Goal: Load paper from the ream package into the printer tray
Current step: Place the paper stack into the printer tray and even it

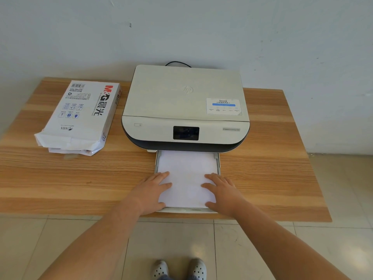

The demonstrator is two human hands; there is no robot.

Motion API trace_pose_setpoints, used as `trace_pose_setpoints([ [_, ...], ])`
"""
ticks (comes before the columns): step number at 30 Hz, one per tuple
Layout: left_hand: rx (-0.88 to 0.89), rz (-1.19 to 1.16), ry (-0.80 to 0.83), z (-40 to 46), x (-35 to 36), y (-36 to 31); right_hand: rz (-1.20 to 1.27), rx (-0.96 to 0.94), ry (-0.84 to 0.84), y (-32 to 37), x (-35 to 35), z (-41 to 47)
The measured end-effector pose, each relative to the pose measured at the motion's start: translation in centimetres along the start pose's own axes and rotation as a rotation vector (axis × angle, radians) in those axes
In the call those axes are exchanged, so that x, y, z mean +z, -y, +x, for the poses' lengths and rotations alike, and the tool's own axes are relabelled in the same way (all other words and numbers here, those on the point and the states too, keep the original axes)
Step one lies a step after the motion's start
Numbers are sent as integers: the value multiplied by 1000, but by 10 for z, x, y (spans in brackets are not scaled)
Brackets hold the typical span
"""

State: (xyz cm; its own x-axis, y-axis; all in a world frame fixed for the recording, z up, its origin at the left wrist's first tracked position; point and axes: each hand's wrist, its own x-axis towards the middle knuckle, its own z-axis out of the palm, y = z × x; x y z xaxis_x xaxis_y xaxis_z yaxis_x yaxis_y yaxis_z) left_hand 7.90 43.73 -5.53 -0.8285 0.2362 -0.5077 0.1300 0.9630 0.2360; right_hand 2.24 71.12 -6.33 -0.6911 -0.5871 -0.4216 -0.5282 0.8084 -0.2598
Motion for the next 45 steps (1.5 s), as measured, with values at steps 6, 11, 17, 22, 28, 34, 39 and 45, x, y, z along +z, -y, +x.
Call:
trace_pose_setpoints([
  [6, 27, 40, 21, 1, -1, -1, -43, -42, 9, 1, 2, 1],
  [11, 26, 52, 24, 2, -1, -2, -38, -36, 19, 1, -1, -1],
  [17, 23, 31, 21, 2, -1, 0, 3, -24, 2, 1, -2, 0],
  [22, 21, 46, 29, 3, -1, -1, -4, -20, 4, 1, -1, 0],
  [28, 4, 36, 26, 5, -3, 1, -16, -27, -8, 1, -4, 4],
  [34, -28, 62, 40, 9, -8, 0, -66, -14, 40, 1, -1, 12],
  [39, -28, 71, 45, 9, -9, -2, -60, -5, 51, 0, 1, 13],
  [45, -12, 29, 14, 9, -8, 3, 5, 19, 5, 2, -6, 13],
])
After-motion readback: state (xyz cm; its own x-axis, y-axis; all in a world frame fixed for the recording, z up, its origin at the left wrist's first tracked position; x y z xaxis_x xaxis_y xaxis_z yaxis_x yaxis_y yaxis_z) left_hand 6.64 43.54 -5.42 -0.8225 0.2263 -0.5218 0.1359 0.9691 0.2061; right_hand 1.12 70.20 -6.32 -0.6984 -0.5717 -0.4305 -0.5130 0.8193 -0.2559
